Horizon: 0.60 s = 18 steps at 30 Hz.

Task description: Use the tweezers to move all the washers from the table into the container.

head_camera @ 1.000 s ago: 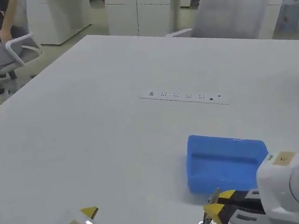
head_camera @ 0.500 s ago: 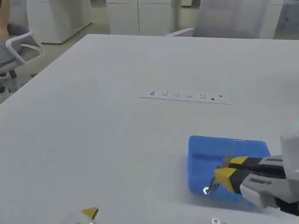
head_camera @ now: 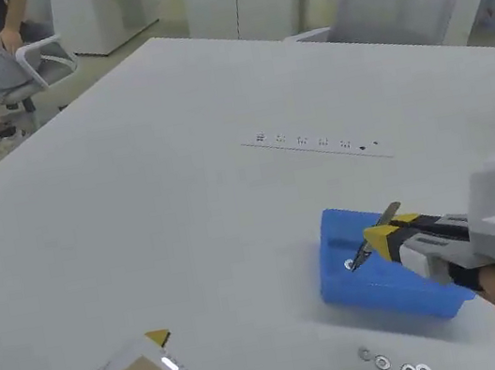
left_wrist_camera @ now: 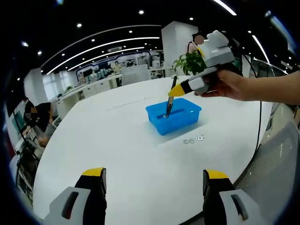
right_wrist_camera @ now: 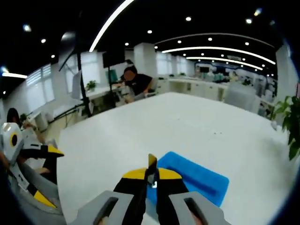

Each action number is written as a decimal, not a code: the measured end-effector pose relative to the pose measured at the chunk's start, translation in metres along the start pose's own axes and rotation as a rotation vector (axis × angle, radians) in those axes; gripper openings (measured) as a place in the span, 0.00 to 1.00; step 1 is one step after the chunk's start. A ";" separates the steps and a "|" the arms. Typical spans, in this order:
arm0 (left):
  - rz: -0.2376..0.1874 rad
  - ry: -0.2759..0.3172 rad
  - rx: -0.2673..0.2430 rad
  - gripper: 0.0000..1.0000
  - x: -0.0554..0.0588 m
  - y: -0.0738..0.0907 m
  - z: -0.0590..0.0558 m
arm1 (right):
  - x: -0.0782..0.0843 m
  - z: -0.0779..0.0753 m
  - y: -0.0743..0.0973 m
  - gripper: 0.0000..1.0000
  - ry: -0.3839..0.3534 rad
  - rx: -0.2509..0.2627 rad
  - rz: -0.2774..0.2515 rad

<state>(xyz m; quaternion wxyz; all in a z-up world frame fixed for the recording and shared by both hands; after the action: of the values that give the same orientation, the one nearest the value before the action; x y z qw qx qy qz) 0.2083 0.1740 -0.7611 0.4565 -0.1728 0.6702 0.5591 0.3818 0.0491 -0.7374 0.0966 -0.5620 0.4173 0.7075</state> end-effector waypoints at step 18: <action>0.015 -0.015 0.005 0.86 0.002 -0.001 -0.001 | 0.011 -0.005 -0.013 0.03 -0.014 0.011 0.037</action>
<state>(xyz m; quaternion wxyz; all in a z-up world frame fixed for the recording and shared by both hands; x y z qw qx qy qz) 0.2073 0.1733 -0.7632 0.4577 -0.1624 0.6693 0.5624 0.3896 0.0497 -0.7529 0.0896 -0.5486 0.4309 0.7108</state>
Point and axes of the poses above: the centre of the closed fingertips' face, and the gripper's own axes: y roughly backward along the fingers, z roughly to its left, x roughly out of its underside, the point moved 3 cm from there along y, roughly backward along the fingers, and after that the axes turned 6 degrees about x, right-handed, at the moved point
